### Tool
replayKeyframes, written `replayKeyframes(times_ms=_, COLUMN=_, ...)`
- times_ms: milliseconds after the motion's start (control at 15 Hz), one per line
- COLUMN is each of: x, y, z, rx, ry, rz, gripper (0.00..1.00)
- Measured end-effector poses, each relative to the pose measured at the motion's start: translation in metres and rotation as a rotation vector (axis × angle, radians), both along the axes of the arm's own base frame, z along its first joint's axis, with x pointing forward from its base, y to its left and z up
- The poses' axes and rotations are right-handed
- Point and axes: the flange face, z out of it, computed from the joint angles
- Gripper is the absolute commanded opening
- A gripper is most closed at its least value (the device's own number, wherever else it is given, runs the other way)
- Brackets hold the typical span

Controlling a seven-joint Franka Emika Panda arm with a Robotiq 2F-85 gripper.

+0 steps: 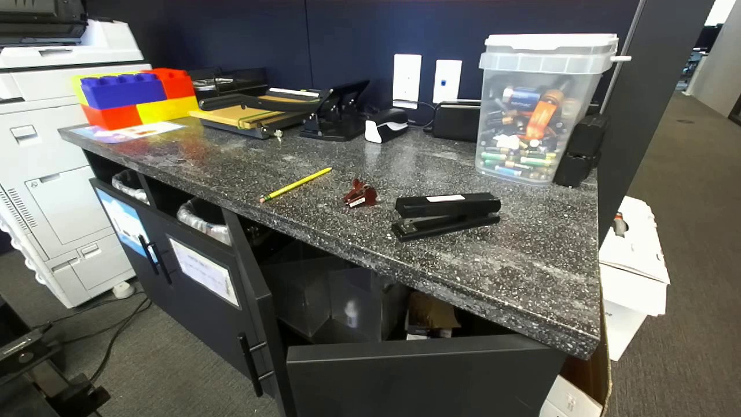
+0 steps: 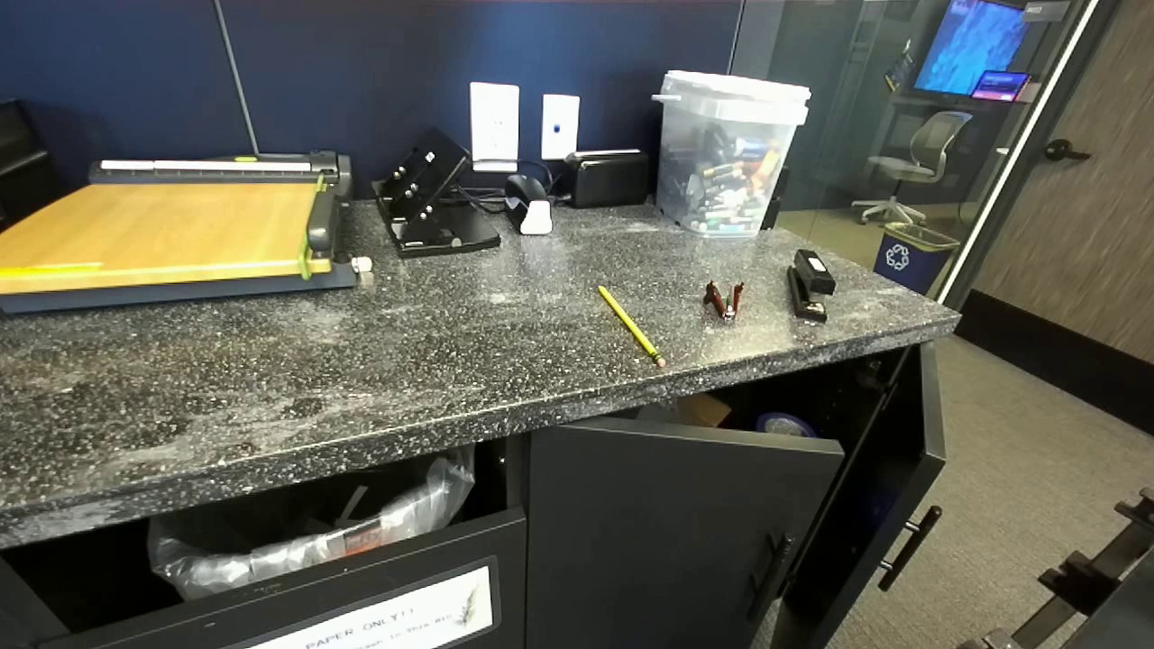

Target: Move the stapler to the right

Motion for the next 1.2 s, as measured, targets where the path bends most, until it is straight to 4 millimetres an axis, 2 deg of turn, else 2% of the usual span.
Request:
replayKeyframes(times_ms=133, x=0.038, y=-0.003, z=-0.015, rx=-0.003, ry=0.023, rz=-0.035, gripper=1.00)
replayKeyframes(times_ms=400, x=0.115, y=-0.022, z=-0.053, rx=-0.010, ry=0.070, rz=-0.115, gripper=1.00)
replayKeyframes(times_ms=667, x=0.181, y=-0.044, z=-0.108, rx=-0.023, ry=0.109, rz=-0.197, gripper=1.00)
replayKeyframes(times_ms=933, x=0.235, y=-0.070, z=-0.178, rx=-0.037, ry=0.142, rz=-0.250, gripper=1.00)
replayKeyframes(times_ms=1200, x=0.273, y=-0.091, z=-0.239, rx=-0.047, ry=0.155, rz=-0.287, gripper=1.00)
